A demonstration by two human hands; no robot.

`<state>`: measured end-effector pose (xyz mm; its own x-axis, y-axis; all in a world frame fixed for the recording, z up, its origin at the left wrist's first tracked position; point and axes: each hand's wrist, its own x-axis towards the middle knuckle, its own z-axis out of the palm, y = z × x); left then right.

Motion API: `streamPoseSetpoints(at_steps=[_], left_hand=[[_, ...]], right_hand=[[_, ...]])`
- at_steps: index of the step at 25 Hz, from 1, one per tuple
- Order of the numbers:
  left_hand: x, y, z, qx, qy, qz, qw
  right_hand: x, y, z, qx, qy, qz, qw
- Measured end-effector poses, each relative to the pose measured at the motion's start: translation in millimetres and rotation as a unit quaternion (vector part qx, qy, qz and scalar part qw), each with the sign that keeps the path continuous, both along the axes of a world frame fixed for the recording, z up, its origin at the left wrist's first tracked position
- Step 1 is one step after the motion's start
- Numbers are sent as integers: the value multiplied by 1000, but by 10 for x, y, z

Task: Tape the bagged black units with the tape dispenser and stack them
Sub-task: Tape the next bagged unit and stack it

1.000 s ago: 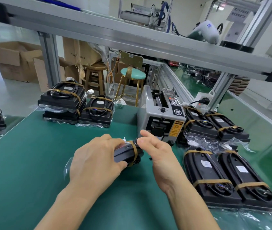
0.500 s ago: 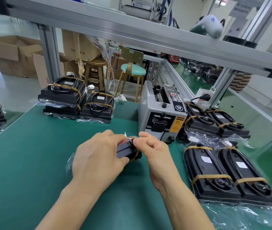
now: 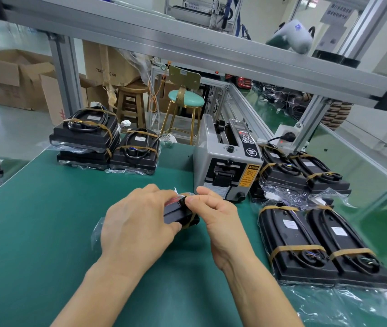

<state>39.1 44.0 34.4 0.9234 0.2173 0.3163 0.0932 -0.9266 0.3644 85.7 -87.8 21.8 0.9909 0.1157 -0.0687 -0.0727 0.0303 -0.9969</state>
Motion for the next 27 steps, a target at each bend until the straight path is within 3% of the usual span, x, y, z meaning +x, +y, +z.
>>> streamPoseSetpoints(at_steps=[14, 19, 27], left_hand=[[-1, -14, -6, 2, -7, -6, 1000], [-1, -9, -7, 14, -3, -6, 1000], [-8, -11, 9, -3, -23, -14, 1000]], right_hand=[[-76, 148, -97, -135, -110, -95, 980], [-69, 183, -138, 8, -43, -126, 991], [-19, 187, -119, -68, -69, -47, 994]])
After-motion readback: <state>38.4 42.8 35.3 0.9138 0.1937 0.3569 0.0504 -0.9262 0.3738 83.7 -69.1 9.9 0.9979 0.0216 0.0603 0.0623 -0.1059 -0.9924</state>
